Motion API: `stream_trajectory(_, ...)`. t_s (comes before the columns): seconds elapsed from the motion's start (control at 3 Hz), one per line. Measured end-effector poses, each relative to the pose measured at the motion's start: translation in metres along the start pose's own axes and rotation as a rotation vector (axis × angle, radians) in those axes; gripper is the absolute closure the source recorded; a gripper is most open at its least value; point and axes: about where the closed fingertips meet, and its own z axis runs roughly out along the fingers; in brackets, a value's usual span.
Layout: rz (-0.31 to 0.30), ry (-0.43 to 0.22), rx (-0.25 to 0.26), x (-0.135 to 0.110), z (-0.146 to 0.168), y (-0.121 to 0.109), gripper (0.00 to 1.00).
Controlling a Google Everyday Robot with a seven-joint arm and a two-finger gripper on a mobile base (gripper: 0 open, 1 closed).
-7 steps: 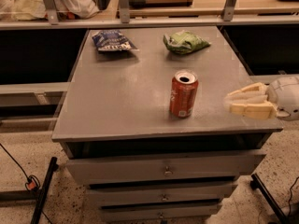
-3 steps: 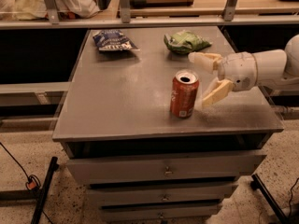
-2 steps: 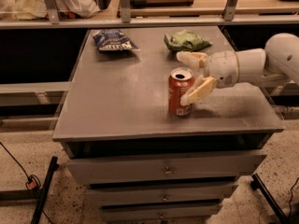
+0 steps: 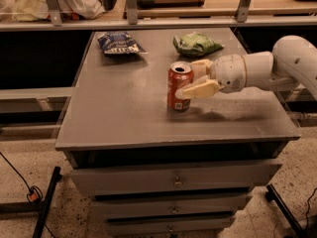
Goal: Knock coke can over
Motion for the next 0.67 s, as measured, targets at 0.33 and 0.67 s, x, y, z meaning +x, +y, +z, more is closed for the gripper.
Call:
stream_trajectory(0.33,0.016,0.004,-0.004,0.0046,-0.006,0.0065,0.63)
stream_trajectory(0.67,0.032,0.001,-0.019,0.0057,-0.0073,0.0134,0.85)
